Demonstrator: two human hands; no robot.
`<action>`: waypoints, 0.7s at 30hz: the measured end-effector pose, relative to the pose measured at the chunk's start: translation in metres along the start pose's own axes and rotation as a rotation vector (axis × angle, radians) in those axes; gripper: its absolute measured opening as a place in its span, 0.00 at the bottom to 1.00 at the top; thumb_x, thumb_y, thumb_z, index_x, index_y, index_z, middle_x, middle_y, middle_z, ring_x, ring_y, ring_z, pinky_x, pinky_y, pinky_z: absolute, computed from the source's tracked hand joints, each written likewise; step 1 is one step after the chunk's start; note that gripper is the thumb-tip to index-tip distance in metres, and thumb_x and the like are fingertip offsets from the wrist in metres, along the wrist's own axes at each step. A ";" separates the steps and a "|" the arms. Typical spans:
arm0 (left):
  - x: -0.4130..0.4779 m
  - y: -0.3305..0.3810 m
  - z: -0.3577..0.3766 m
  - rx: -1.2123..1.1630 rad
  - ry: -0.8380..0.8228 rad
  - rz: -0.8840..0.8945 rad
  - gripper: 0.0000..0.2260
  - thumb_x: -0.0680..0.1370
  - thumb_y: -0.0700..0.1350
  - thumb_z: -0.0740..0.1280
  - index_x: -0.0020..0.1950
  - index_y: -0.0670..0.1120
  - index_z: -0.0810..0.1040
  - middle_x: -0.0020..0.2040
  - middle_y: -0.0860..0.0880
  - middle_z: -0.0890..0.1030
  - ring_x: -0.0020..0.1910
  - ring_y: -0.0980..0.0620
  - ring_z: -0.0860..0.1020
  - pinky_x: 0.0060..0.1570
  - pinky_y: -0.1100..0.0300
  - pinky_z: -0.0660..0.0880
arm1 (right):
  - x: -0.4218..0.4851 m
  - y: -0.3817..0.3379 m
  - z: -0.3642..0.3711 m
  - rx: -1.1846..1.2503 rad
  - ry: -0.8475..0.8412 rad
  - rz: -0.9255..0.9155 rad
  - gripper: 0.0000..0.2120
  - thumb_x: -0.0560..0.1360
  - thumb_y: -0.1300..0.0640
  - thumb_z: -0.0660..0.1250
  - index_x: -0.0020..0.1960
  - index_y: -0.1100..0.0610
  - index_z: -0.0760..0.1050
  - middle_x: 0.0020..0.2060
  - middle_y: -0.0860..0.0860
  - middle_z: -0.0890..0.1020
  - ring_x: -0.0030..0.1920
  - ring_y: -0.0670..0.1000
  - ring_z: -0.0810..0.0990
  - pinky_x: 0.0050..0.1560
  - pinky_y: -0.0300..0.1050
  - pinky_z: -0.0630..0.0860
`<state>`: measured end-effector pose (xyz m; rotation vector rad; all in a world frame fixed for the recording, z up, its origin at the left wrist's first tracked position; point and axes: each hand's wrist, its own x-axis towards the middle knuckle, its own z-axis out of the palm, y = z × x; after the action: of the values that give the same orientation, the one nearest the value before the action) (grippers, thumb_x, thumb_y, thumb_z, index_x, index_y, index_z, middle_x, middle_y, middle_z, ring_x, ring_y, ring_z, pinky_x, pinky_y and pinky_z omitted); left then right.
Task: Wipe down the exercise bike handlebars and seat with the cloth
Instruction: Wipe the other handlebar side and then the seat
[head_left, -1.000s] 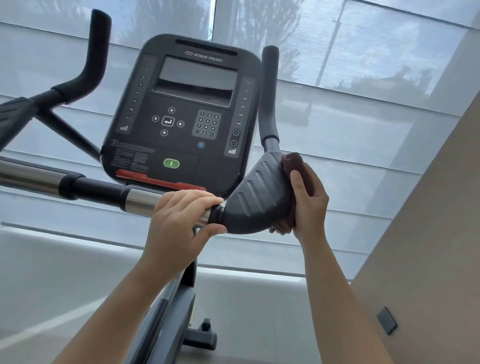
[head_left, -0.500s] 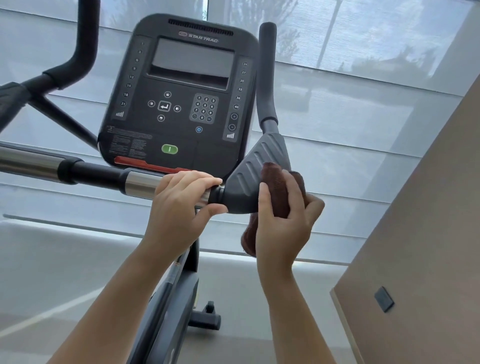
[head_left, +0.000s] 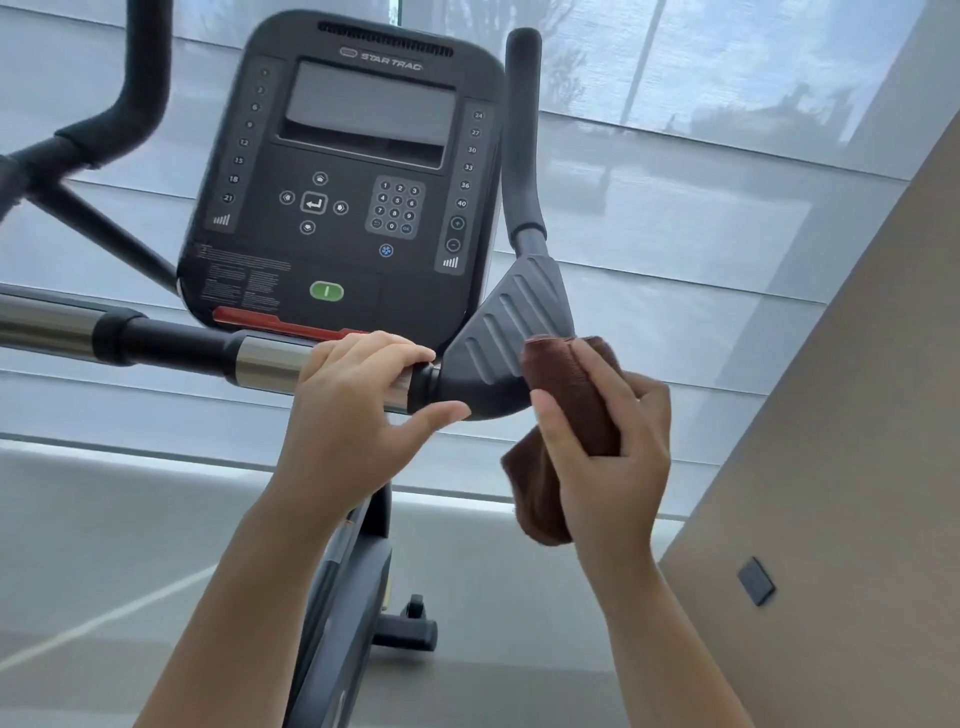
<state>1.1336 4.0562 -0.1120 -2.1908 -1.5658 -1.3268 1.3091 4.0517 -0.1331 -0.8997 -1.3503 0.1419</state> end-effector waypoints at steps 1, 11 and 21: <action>0.003 0.003 0.000 -0.008 0.006 -0.024 0.26 0.66 0.65 0.63 0.47 0.43 0.80 0.45 0.49 0.82 0.47 0.49 0.76 0.52 0.59 0.62 | 0.008 0.004 -0.003 -0.002 0.012 0.019 0.20 0.67 0.50 0.71 0.58 0.46 0.74 0.48 0.47 0.72 0.48 0.38 0.74 0.50 0.23 0.67; 0.033 0.009 -0.007 0.078 -0.132 0.042 0.28 0.63 0.69 0.67 0.48 0.46 0.78 0.38 0.53 0.78 0.39 0.51 0.74 0.44 0.57 0.64 | 0.074 0.031 0.005 -0.128 -0.174 0.005 0.19 0.68 0.55 0.73 0.58 0.47 0.77 0.48 0.48 0.72 0.49 0.34 0.72 0.53 0.23 0.65; 0.111 0.005 0.017 -0.053 -0.408 0.128 0.20 0.71 0.55 0.68 0.61 0.50 0.74 0.58 0.55 0.74 0.56 0.58 0.73 0.58 0.61 0.67 | 0.137 0.070 0.008 -0.091 -0.287 -0.137 0.22 0.67 0.56 0.74 0.58 0.42 0.74 0.49 0.50 0.73 0.51 0.33 0.72 0.55 0.24 0.65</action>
<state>1.1551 4.1409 -0.0414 -2.6730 -1.4861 -0.9366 1.3659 4.1807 -0.0710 -0.8828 -1.6926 0.1069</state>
